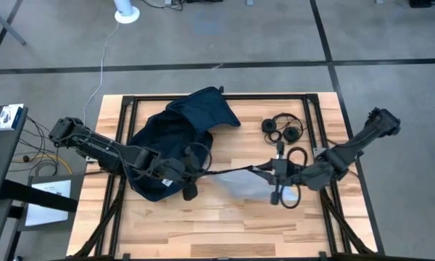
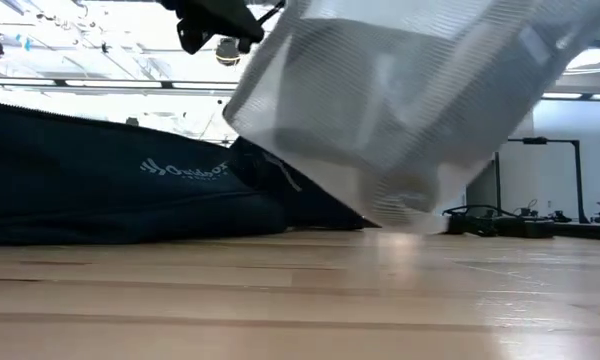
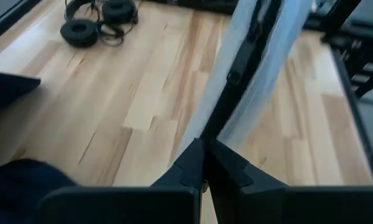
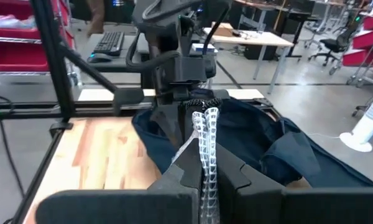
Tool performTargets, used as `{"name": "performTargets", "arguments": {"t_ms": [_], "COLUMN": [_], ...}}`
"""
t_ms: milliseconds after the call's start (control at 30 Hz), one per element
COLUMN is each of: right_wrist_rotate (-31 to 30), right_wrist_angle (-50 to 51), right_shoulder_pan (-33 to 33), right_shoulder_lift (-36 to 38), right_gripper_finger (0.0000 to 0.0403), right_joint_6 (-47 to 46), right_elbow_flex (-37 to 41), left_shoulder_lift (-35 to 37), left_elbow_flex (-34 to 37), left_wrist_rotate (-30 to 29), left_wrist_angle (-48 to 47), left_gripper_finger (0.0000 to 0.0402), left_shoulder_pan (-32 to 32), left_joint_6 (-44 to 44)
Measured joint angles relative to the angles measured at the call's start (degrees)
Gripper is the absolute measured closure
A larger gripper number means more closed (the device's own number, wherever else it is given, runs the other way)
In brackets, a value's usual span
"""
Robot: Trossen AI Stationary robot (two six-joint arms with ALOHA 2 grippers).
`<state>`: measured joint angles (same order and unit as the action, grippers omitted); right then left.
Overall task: Unpack backpack
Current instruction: Open the white zip bag
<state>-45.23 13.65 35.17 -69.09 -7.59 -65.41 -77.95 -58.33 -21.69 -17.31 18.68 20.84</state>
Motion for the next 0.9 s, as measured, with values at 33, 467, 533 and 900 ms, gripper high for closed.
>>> {"name": "performTargets", "arguments": {"t_ms": [33,467,533,900], "right_wrist_rotate": [0.0,0.05,0.07,8.72], "right_wrist_angle": [1.52,14.1,15.54,25.92], "right_shoulder_pan": [0.29,1.98,1.97,1.97], "right_shoulder_lift": [0.64,2.16,2.17,2.09], "right_gripper_finger": [0.0403,0.0403,0.0403,0.0403], "right_joint_6": [-0.95,-7.41,-7.42,-8.98], "right_elbow_flex": [0.0,-0.11,-0.11,-0.11], "left_shoulder_lift": [-0.02,-0.04,-0.04,-0.04], "left_elbow_flex": [0.0,0.02,0.02,0.04], "left_wrist_rotate": [0.02,3.11,3.22,3.21], "left_wrist_angle": [-0.93,-11.15,-12.04,-16.62], "left_gripper_finger": [0.0401,0.0401,0.0401,0.0401], "left_shoulder_pan": [0.0,0.0,0.0,0.0], "left_joint_6": [-0.24,-0.58,-0.55,0.22]}}
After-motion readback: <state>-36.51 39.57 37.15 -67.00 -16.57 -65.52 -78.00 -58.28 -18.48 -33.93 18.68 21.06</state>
